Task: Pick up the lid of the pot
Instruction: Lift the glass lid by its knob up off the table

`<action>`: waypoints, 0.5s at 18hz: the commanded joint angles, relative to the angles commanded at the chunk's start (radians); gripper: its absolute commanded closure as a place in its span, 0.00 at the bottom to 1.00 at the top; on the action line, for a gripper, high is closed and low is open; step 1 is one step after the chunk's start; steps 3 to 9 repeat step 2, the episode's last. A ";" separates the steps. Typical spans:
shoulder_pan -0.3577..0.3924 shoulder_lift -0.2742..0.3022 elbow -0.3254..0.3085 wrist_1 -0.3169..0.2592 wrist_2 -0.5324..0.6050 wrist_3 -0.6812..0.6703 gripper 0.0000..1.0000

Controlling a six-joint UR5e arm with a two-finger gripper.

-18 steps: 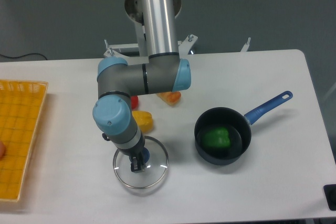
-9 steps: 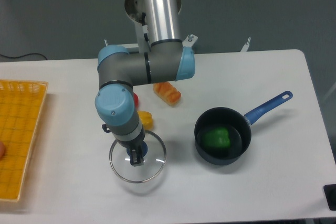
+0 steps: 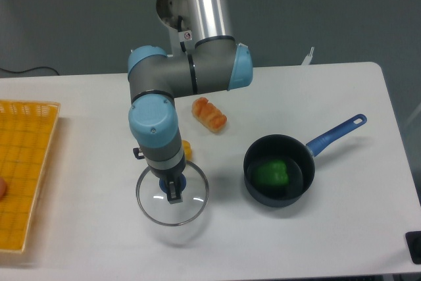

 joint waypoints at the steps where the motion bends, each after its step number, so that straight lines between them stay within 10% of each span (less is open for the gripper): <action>1: 0.000 0.003 0.000 0.000 0.000 0.000 0.53; 9: 0.002 0.003 -0.002 0.000 0.000 0.000 0.53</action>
